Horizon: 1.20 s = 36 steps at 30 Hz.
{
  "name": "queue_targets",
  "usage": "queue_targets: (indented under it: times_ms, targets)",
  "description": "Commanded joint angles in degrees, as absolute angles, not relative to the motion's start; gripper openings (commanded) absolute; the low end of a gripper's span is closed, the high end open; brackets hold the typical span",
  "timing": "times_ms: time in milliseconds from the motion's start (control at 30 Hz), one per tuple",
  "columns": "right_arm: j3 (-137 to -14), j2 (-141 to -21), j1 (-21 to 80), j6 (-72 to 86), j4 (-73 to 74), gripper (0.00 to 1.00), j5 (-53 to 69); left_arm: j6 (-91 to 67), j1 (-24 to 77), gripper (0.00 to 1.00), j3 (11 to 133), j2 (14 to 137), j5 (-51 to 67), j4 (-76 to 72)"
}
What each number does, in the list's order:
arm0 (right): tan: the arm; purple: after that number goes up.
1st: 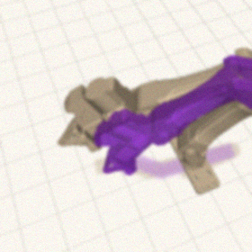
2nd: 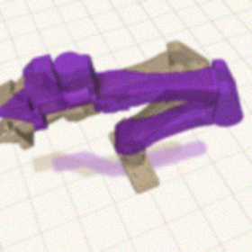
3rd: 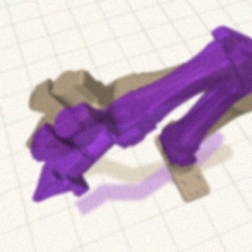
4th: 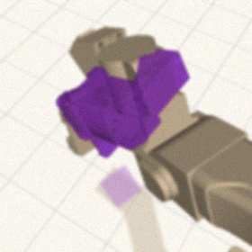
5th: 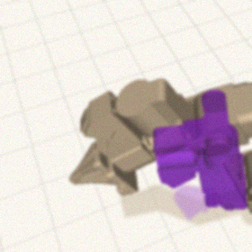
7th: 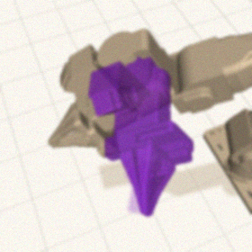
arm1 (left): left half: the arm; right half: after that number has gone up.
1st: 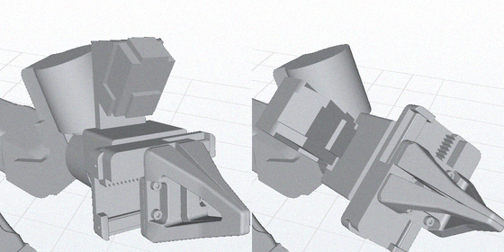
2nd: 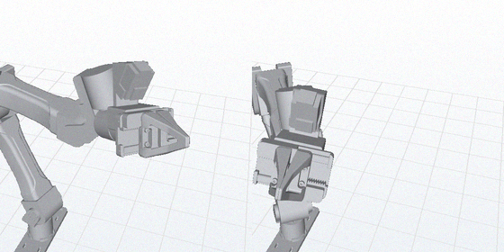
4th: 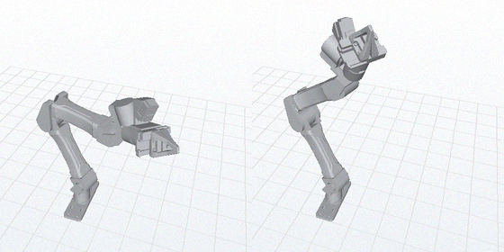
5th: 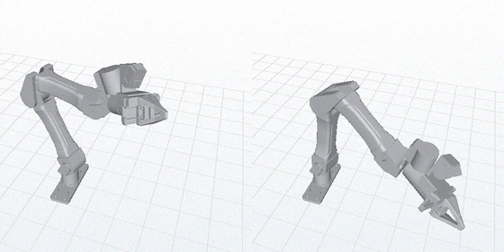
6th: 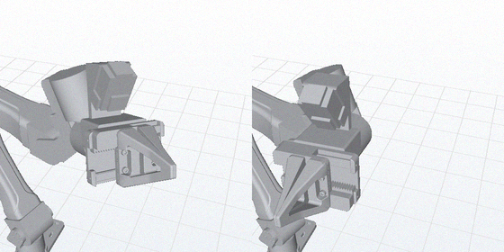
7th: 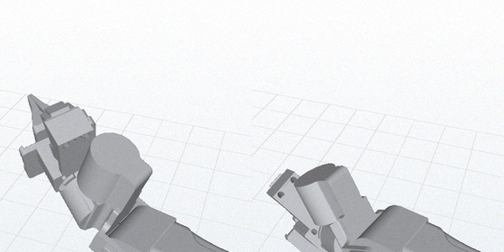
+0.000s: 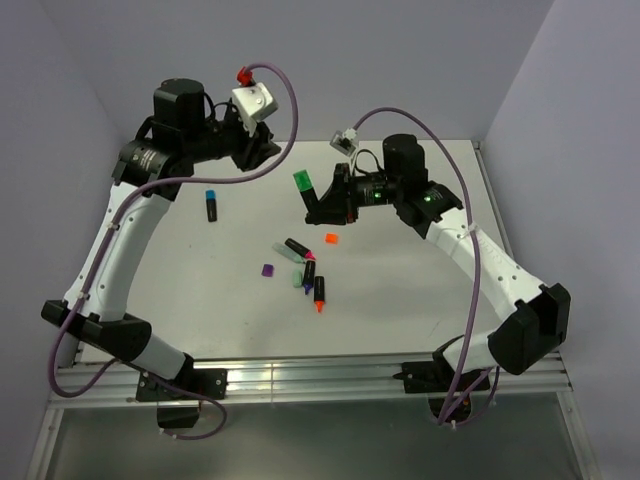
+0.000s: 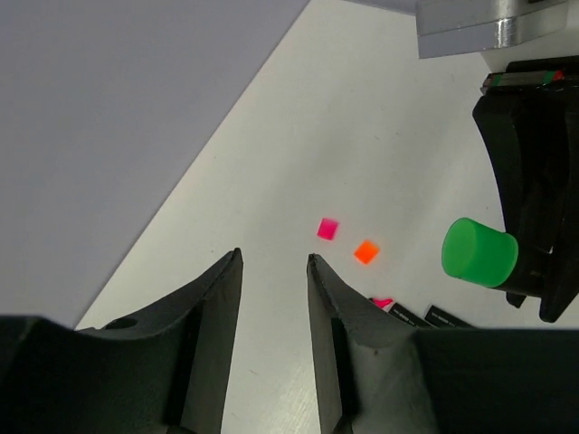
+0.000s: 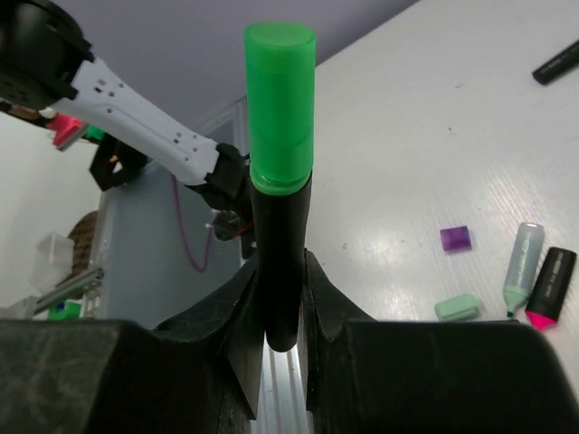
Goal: Insert the pens into the pen caps
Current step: Press the pen cap onto the pen.
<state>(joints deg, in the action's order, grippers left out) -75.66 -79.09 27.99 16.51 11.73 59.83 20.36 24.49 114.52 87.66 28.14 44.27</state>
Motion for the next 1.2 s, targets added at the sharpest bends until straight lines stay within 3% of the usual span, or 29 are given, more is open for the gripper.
queue_targets:
  times_ms: [0, 67, 167, 300, 333, 467, 500, 900, 1167]
  targets:
    - [-78.6, -76.6, 29.2, 7.0, 18.1, 0.0, 53.5, 23.4, 25.0, 0.41, 110.9, 83.5, 31.3, 43.4]
    - [-78.4, -76.2, 29.7, 3.4, 19.9, 0.0, 51.9, 21.3, 23.5, 0.43, 109.4, 82.4, 35.7, 41.8]
    - [-78.7, -75.9, 29.6, 0.6, 21.8, 0.0, 51.8, 11.5, 16.7, 0.45, 107.6, 81.8, 51.1, 36.3]
    - [-79.8, -75.7, 29.7, -1.4, 23.1, 0.0, 54.7, -9.0, 9.5, 0.43, 100.9, 81.8, 67.7, 20.3]
    - [-80.2, -75.7, 29.7, -1.1, 23.1, 0.0, 56.3, -20.5, 9.1, 0.43, 98.7, 81.7, 70.4, 15.5]
    - [-80.7, -75.6, 29.7, -0.2, 23.1, 0.0, 58.0, -59.0, 8.7, 0.46, 82.0, 79.1, 74.2, -35.5]
    - [-80.7, -75.5, 29.7, -0.1, 23.0, 0.0, 58.2, -65.6, 8.7, 0.46, 79.5, 79.4, 73.7, -39.0]
    - [-82.2, -76.9, 30.4, 6.9, 20.9, 0.0, 58.7, -67.5, 13.6, 0.41, 70.1, 75.1, 65.8, -38.4]
    - [-83.0, -77.5, 31.3, 8.4, 19.7, 0.0, 59.1, -62.5, 16.7, 0.38, 70.6, 74.6, 61.0, -32.5]
